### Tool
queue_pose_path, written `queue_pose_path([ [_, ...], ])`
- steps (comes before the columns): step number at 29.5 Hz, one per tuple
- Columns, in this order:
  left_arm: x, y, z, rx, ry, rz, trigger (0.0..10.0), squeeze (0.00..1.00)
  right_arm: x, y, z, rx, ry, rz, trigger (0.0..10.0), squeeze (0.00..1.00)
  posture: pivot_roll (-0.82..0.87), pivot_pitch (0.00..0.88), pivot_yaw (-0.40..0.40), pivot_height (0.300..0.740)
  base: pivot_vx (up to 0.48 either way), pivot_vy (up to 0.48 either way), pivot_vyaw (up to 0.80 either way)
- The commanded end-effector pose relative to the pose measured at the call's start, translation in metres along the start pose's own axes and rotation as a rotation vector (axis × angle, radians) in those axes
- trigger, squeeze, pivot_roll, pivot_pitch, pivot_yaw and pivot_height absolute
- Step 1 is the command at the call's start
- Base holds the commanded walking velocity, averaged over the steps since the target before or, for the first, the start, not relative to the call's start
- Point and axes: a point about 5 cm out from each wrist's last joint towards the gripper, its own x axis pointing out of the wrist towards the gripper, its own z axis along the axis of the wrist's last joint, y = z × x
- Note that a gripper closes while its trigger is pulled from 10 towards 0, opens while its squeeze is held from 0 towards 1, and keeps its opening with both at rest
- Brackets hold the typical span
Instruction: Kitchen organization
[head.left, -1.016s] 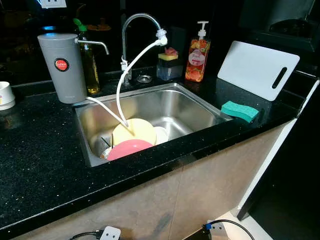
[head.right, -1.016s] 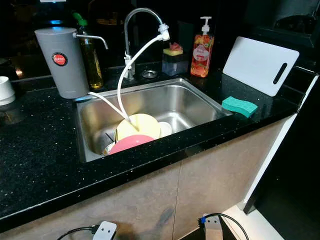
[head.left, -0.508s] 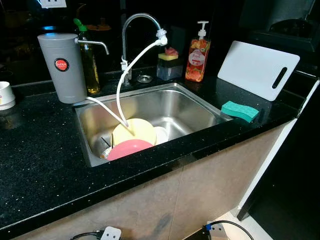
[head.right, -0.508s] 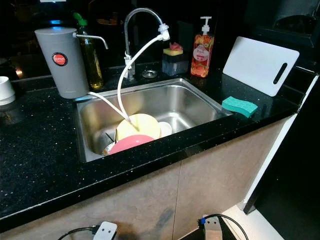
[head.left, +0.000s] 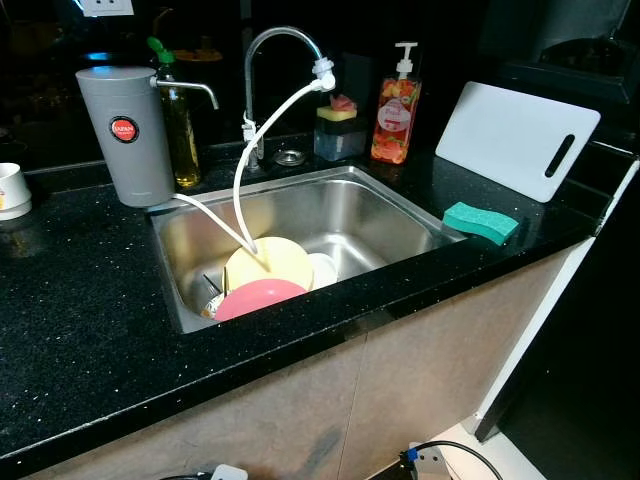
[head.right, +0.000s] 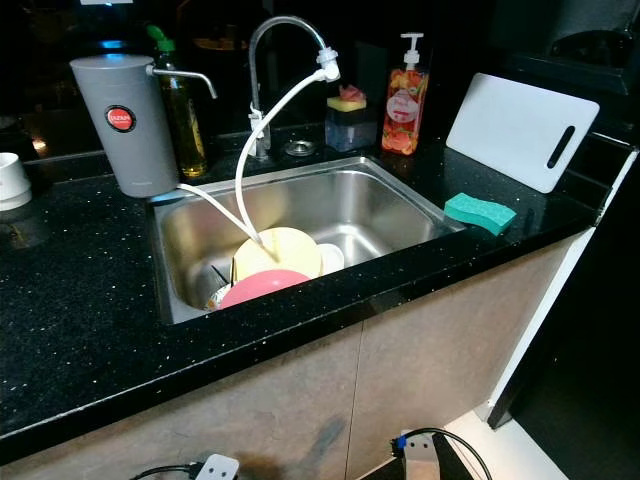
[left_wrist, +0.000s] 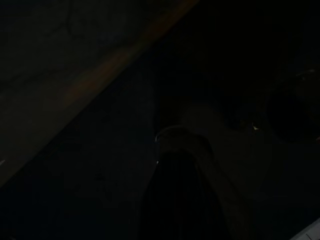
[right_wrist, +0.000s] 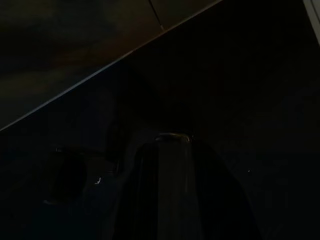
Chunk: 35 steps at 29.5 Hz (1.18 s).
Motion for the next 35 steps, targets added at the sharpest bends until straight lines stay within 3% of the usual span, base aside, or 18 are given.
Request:
queue_pose_path([
  [1,-0.0003,0.0013,-0.0022,-0.008,0.0,-0.003,10.0,0.0,-0.0002,-0.0011,0.0001,0.007,0.009,-0.001,10.0,0.0,-0.02,0.035,-0.031,0.74,0.0,0.0,0.0],
  [35,0.0003,-0.0011,-0.0019,-0.024,-0.013,0.007,10.0,0.0,-0.0014,-0.0079,-0.0066,0.005,0.023,-0.021,10.0,0.0,-0.03,0.028,-0.041,0.74,0.0,0.0,0.0],
])
